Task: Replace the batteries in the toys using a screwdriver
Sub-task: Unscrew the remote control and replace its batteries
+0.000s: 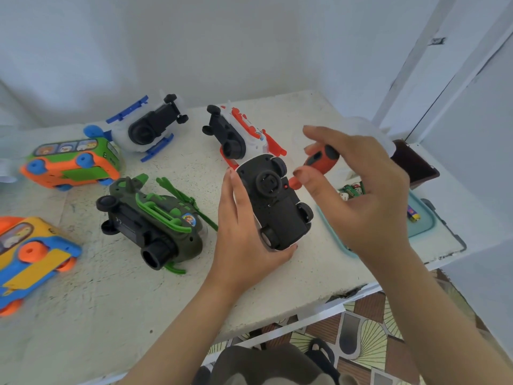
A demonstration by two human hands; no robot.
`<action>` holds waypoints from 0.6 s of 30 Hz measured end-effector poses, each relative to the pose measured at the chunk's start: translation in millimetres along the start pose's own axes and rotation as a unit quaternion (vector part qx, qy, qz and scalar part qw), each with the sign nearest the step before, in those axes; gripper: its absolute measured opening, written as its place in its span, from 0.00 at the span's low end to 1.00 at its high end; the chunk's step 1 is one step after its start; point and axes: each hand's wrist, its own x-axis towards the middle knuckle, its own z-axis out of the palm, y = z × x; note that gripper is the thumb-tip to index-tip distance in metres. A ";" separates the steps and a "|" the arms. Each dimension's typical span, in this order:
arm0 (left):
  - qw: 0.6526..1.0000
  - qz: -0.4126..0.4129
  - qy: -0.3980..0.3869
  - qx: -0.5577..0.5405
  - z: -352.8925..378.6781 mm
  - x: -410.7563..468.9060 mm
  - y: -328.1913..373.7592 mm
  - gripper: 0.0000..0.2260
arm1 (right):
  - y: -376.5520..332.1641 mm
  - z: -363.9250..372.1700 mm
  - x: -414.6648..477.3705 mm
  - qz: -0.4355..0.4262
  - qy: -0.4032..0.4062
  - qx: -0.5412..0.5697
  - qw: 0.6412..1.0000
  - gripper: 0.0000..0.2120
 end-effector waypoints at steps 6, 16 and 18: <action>1.000 -0.005 -0.003 0.016 -0.4 -0.6 1.1 0.54 | 4.3 -1.6 -0.6 -0.011 0.027 -0.046 0.998 0.12; 0.999 -0.027 -0.011 0.020 -2.2 1.7 5.1 0.55 | 11.8 -11.8 -7.4 0.011 0.006 0.008 1.000 0.11; 0.999 -0.024 -0.019 0.027 -3.2 2.0 6.3 0.56 | 14.4 -16.3 -7.8 0.028 0.018 0.028 0.999 0.09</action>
